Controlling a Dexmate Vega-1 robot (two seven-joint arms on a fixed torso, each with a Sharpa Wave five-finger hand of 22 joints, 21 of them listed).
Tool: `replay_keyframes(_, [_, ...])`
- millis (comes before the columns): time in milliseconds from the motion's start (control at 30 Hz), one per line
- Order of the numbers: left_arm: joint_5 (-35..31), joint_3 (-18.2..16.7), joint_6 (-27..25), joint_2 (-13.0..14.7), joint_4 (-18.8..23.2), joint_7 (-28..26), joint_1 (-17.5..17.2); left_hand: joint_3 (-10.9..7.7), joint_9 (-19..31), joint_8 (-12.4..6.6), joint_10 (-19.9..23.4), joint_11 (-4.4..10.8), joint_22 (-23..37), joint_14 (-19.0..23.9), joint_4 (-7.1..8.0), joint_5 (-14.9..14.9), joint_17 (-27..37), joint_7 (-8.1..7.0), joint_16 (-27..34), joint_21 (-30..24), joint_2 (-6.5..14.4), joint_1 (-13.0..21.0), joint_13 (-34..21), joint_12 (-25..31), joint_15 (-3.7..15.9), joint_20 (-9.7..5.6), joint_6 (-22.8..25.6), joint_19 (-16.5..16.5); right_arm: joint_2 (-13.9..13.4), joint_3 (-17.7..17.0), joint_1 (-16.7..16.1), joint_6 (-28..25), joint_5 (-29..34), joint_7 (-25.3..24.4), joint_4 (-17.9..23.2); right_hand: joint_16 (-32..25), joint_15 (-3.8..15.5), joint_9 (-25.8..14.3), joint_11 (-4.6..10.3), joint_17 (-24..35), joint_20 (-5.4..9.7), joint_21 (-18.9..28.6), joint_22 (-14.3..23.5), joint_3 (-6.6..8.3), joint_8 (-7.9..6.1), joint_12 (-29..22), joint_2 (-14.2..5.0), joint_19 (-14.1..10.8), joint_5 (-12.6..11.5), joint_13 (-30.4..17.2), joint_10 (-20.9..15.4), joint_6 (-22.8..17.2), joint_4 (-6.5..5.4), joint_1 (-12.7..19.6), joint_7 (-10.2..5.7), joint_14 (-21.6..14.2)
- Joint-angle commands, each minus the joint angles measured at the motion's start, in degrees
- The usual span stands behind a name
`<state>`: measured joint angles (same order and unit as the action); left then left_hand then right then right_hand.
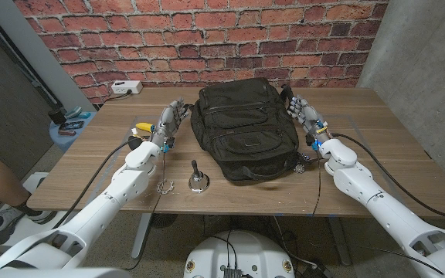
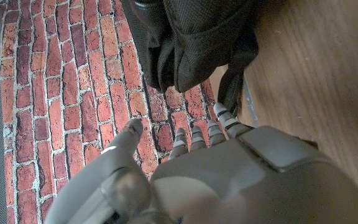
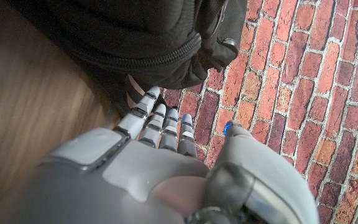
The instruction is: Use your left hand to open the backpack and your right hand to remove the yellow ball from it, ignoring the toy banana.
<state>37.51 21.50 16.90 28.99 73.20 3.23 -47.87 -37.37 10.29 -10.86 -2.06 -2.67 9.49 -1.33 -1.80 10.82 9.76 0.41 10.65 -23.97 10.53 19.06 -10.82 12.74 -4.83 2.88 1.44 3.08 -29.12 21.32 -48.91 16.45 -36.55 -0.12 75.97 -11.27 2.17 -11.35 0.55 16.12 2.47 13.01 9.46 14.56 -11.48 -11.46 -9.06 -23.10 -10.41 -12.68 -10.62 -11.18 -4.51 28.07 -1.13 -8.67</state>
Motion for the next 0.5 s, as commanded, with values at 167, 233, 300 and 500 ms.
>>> replay_keyframes(167, [0.1, -0.3, 0.0, 1.3, 0.6, 1.0, -0.6, -0.46, 0.1, -0.16, 0.1, -0.54, 0.3, 0.2, -0.35, 0.5, 0.0, 0.52, 0.2, 0.0, -0.2, 1.0, -0.3, 0.1, -0.40, 0.03, 0.4, 0.6, 0.1, 0.6, -0.6, -0.3, 1.2, -1.5, 1.9, -0.3, 1.23, -0.1, -0.20, 0.1, 2.78, 0.1, 0.3, 0.50, -0.23, -0.4, -0.01, -0.5, -0.2, 0.0, -0.3, -0.6, 0.07, 0.4, 0.06, -0.3])
replay_keyframes(233, [-0.1, -0.4, -0.1, 1.8, 1.1, 0.9, -0.8, -0.50, 0.1, -0.17, 0.1, -0.41, 0.3, 0.2, -0.49, 0.5, 0.0, 0.68, 0.2, 0.0, -0.2, 1.1, -0.3, 0.1, -0.43, 0.05, 0.5, 0.6, -0.1, 0.6, -0.7, -0.4, 1.5, -1.9, 2.3, -0.3, 1.20, -0.1, -0.15, 0.0, 2.78, 0.1, 0.3, 0.52, -0.23, -0.3, -0.02, -0.5, -0.2, 0.0, -0.2, -0.6, 0.08, 0.4, 0.03, -0.3])
replay_keyframes(300, [-0.2, -0.5, -0.2, 2.2, 1.5, 0.9, -0.9, -0.54, 0.1, -0.16, 0.1, -0.39, 0.3, 0.2, -0.63, 0.6, 0.0, 0.77, 0.2, 0.1, -0.3, 1.2, -0.3, 0.1, -0.43, 0.02, 0.6, 0.6, 0.0, 0.6, -0.8, -0.3, 1.6, -2.0, 2.5, -0.3, 1.22, -0.1, -0.17, 0.0, 2.78, 0.1, 0.3, 0.56, -0.22, -0.3, -0.02, -0.6, -0.2, 0.0, -0.2, -0.6, 0.10, 0.4, 0.09, -0.3])
replay_keyframes(500, [-0.3, -0.9, -0.1, 3.2, 2.4, 1.0, -1.4, -0.65, 0.1, -0.11, 0.1, -0.44, 0.3, 0.2, -1.06, 0.7, 0.0, 0.83, 0.1, 0.3, -0.4, 1.6, -0.3, 0.0, -0.44, 0.00, 0.6, 0.7, 0.2, 0.6, -0.8, 0.5, 2.2, -2.4, 2.6, -0.3, 1.17, 0.0, -0.22, -0.1, 2.72, 0.0, 0.3, 0.67, -0.18, -0.3, 0.01, -0.5, -0.2, 0.0, -0.2, -0.5, 0.23, 0.4, 0.21, -0.3])
